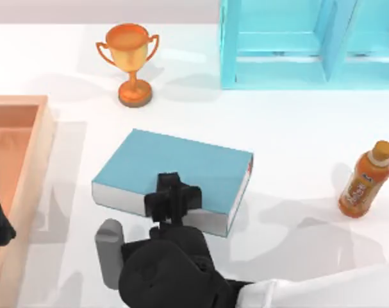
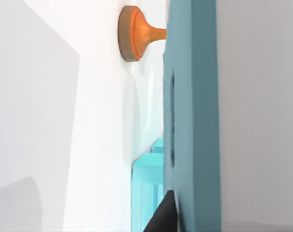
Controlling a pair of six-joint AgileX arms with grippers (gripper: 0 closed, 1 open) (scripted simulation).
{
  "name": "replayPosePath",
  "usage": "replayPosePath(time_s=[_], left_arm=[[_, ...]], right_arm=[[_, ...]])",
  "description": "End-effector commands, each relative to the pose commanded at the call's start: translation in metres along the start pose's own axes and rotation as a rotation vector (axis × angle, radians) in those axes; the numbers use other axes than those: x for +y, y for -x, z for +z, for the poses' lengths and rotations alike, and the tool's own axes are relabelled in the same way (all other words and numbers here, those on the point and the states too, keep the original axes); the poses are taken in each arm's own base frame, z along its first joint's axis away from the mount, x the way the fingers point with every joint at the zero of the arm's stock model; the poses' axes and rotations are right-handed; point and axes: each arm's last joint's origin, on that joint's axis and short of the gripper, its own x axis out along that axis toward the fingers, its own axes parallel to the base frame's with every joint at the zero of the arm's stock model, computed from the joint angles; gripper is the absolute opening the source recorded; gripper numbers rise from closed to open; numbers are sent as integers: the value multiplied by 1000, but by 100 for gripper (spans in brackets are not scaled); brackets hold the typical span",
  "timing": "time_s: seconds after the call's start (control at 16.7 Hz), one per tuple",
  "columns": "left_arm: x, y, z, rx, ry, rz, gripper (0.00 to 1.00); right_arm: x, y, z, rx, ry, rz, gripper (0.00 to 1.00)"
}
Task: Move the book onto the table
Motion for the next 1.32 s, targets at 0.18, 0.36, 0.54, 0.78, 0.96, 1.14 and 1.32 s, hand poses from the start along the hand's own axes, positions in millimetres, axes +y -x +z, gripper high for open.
replayPosePath(time_s=[0.18,0.36,0.54,0.78,0.96,1.14,1.32], left_arm=[[0,0,0,0,0,0,100],[0,0,0,0,0,0,100],[0,0,0,0,0,0,100],[0,0,0,0,0,0,100],[0,0,0,0,0,0,100],[0,0,0,0,0,0,100],[0,0,0,0,0,0,100]], right_arm=[[12,-4,0,0,0,0,0],[26,-7,-1,0,0,0,0],[28,-8,-2,0,0,0,0],[28,-8,-2,0,0,0,23],[28,-8,-2,0,0,0,45],[28,-8,-2,0,0,0,68],[28,-8,-2,0,0,0,90]])
